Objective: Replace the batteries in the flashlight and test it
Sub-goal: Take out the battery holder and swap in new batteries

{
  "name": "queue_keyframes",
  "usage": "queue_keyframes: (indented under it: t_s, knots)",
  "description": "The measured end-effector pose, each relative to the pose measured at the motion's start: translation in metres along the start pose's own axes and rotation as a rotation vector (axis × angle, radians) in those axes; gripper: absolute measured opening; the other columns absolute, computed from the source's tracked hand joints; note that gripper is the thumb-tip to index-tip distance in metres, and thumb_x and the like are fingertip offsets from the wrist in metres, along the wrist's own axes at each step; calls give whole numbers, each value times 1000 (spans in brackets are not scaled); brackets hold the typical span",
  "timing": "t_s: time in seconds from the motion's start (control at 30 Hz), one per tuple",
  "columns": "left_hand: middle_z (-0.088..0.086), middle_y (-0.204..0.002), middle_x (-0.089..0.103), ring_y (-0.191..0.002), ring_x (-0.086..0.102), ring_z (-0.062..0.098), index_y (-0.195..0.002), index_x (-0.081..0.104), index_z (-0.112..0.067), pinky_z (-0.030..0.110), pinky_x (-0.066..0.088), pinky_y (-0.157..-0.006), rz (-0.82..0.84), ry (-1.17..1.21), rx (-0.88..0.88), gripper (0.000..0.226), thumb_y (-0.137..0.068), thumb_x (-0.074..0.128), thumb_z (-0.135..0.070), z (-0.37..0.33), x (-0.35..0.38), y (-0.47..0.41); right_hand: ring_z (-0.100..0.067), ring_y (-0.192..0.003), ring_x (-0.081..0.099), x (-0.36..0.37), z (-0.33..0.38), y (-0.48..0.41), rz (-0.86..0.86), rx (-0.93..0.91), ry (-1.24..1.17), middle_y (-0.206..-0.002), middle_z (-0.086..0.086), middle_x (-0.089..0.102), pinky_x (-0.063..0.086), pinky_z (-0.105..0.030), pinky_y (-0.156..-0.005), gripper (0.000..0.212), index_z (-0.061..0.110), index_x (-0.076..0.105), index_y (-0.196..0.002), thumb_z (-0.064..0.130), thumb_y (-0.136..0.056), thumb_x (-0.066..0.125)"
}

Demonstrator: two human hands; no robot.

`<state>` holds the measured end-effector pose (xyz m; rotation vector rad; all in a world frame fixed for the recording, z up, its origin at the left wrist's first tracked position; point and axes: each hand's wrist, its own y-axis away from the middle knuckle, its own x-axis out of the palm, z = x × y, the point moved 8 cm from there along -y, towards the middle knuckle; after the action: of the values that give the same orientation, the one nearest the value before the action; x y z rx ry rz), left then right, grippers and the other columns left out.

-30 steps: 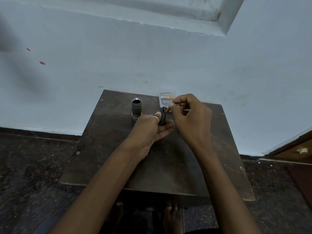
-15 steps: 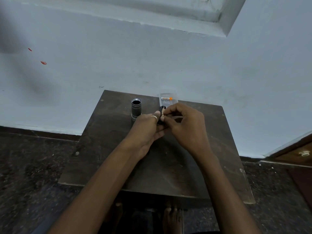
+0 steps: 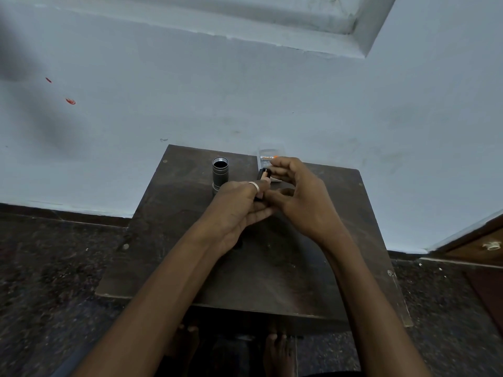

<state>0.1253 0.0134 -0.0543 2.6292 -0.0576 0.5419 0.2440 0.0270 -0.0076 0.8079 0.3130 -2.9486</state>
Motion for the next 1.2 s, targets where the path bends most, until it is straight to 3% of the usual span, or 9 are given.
queue_keyframes:
  t_s: [0.17, 0.23, 0.37, 0.53, 0.77, 0.87, 1.03, 1.1, 1.2]
  knots:
    - [27, -109, 70, -99, 72, 29, -105, 68, 3, 32, 61, -76, -27, -17, 1, 20, -95, 61, -13, 1, -5, -2, -5, -120, 61, 2, 1, 1, 3, -35, 26, -126, 2, 66, 58, -29, -93, 66, 15, 52, -138, 10, -79, 82]
    - [17, -96, 75, -91, 74, 22, -101, 69, -1, 30, 61, -72, -16, -17, 5, 17, -95, 61, -14, 0, -5, -2, 0, -117, 62, 2, 1, 1, 13, -24, 26, -126, 3, 66, 56, -25, -93, 69, 15, 52, -138, 11, -77, 84]
    - [16, -101, 75, -90, 73, 21, -106, 70, -2, 33, 60, -78, 15, -22, 11, 20, -96, 60, -16, 0, 0, -2, 14, -101, 63, 1, 1, 2, 2, -10, 22, -123, 5, 66, 57, -23, -92, 69, 17, 51, -138, 10, -77, 84]
    - [4, -80, 71, -75, 69, 10, -98, 69, -10, 31, 61, -76, -39, -52, 89, 9, -96, 60, -11, -5, -1, -3, -2, -115, 61, 0, 4, 3, -11, -52, 94, -120, 9, 64, 54, -17, -85, 67, 20, 47, -138, 10, -80, 79]
    - [18, -98, 68, -83, 69, 16, -99, 66, -1, 29, 61, -76, -44, 10, 68, 19, -101, 49, -9, -2, -2, -3, -2, -121, 57, 0, 1, 0, 48, 3, 87, -129, 7, 64, 54, -23, -91, 75, 21, 49, -140, 17, -75, 86]
    - [16, -96, 68, -86, 69, 18, -102, 64, 3, 31, 60, -82, -61, 54, 65, 21, -102, 46, -7, -2, -4, -3, 0, -111, 62, -11, -1, -8, 20, 23, 88, -120, 10, 68, 52, -20, -91, 53, 20, 61, -131, 21, -82, 82]
    - [19, -104, 65, -97, 69, 25, -98, 61, 0, 32, 59, -82, -129, 58, 15, 17, -102, 46, -7, 1, -9, -2, -6, -85, 65, -30, 7, -42, -86, -33, 367, -100, 1, 77, 38, 4, -69, 20, 14, 77, -107, 12, -89, 70]
    - [20, -106, 65, -96, 69, 24, -98, 60, -1, 32, 59, -81, -138, 61, -4, 16, -102, 45, -6, 3, -9, -2, -13, -91, 68, -24, 14, -66, -12, -66, 508, -103, -3, 77, 37, 0, -71, 20, 12, 78, -105, 8, -88, 68]
    - [21, -106, 64, -92, 68, 23, -97, 59, 0, 32, 58, -81, -149, 86, -29, 16, -102, 45, -5, 4, -9, -1, -22, -103, 68, -3, 15, -98, 222, -62, 710, -105, -6, 76, 48, -23, -86, 21, 12, 79, -102, 4, -85, 68]
